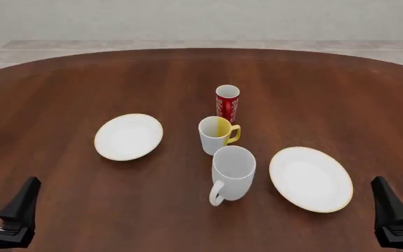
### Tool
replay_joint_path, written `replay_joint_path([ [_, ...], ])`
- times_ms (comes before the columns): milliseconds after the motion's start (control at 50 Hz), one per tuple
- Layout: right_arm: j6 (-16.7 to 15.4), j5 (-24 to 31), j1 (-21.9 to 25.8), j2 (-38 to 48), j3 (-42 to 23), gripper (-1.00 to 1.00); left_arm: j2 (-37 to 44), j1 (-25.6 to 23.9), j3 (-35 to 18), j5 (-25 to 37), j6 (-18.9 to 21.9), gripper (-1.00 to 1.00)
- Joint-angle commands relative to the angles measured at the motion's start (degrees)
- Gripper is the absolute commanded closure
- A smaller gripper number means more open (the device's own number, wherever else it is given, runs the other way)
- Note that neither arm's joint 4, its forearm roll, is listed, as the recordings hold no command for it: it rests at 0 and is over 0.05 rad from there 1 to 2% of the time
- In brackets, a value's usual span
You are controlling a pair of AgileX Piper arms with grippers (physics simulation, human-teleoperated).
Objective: Put the white mug on the left plate.
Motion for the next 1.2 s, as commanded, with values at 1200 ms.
replay_joint_path([
  [1200, -1.0, -1.08, 0.69, 1.46, 0.12, -1.0, 41.11, -42.06, -23.03, -12.27, 3.76, -1.0],
])
